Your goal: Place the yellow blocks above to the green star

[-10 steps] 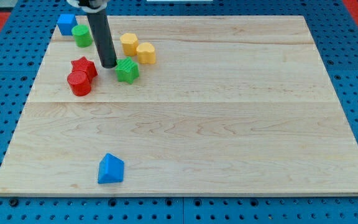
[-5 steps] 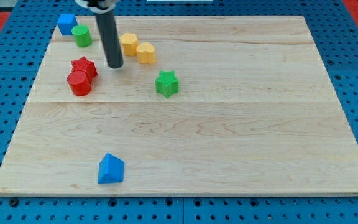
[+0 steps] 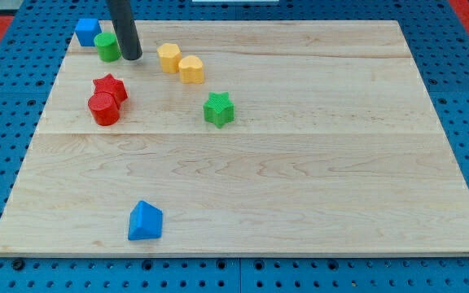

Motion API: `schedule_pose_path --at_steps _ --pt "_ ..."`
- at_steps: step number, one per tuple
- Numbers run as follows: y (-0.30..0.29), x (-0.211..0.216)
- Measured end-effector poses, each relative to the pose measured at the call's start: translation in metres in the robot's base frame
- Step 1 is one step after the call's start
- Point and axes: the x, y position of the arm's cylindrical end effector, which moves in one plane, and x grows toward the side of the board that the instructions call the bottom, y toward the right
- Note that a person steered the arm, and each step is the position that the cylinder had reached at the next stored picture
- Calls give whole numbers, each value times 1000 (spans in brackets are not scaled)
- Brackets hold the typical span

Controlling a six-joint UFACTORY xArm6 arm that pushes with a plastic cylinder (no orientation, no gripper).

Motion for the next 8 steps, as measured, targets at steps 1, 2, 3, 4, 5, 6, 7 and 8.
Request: schedule_pose_path --at_steps 1,2,3,4,5,6,7,8 --pt "50 13" --pt "80 27" --pt "76 14" --pt "71 -2" --pt "78 -5" --pt "78 1" --pt "69 -10" --pt "74 -22"
